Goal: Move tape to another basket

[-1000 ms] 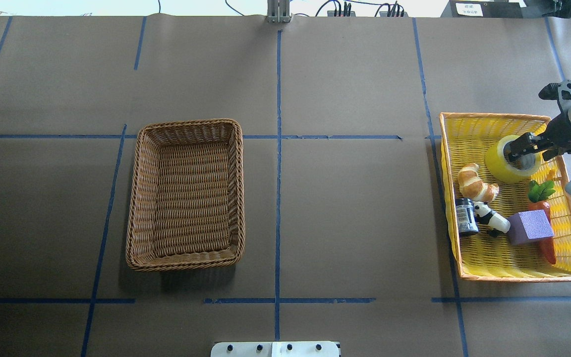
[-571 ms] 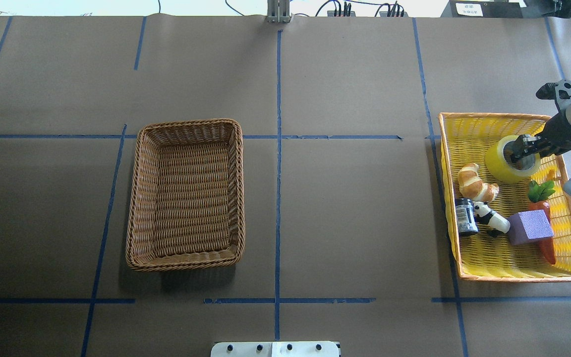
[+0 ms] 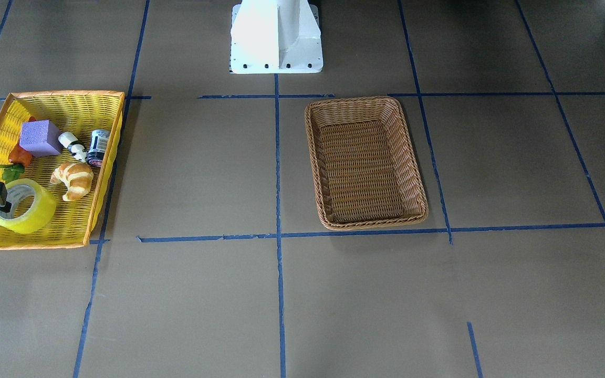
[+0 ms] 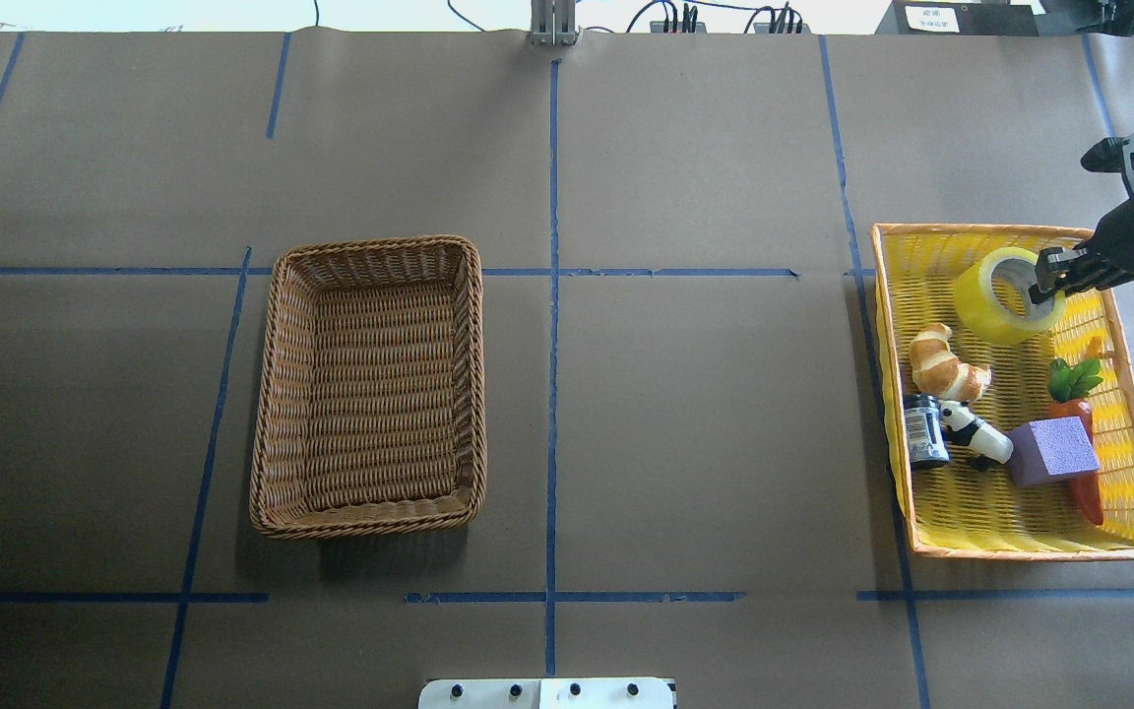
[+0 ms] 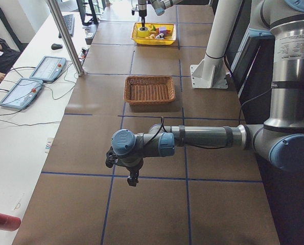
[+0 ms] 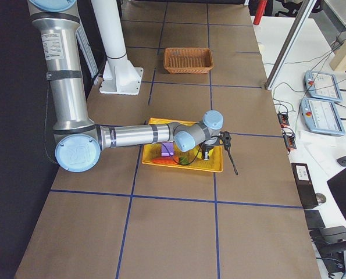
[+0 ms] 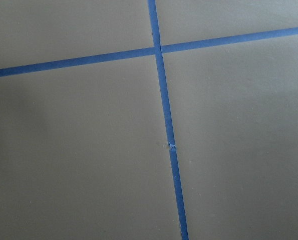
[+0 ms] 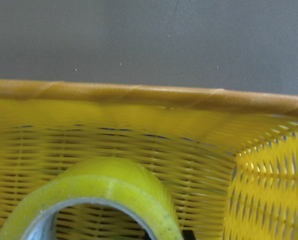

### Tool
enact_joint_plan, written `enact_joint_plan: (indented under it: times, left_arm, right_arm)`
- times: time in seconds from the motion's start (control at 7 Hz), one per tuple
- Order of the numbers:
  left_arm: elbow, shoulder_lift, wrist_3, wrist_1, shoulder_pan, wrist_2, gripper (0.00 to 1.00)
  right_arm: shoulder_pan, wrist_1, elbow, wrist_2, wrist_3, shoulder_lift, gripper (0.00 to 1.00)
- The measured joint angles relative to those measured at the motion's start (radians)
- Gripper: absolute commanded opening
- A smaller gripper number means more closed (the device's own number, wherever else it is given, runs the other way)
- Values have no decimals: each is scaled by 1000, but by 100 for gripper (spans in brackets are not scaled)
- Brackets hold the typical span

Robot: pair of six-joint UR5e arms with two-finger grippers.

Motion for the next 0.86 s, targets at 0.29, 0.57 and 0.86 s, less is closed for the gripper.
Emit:
enact_joint_plan:
  times: [0.29, 0.57, 0.86]
  left_arm:
    - [-17, 0, 0, -1, 0, -23, 100]
    - [-53, -5, -42, -21, 4, -29, 100]
    - [-85, -11, -239, -165, 40, -31, 100]
  right_arm:
    - [58, 3, 52, 108, 20, 6, 0]
    - [63, 3, 115, 140, 156, 53, 0]
    - [21, 4, 187, 143, 335, 114, 0]
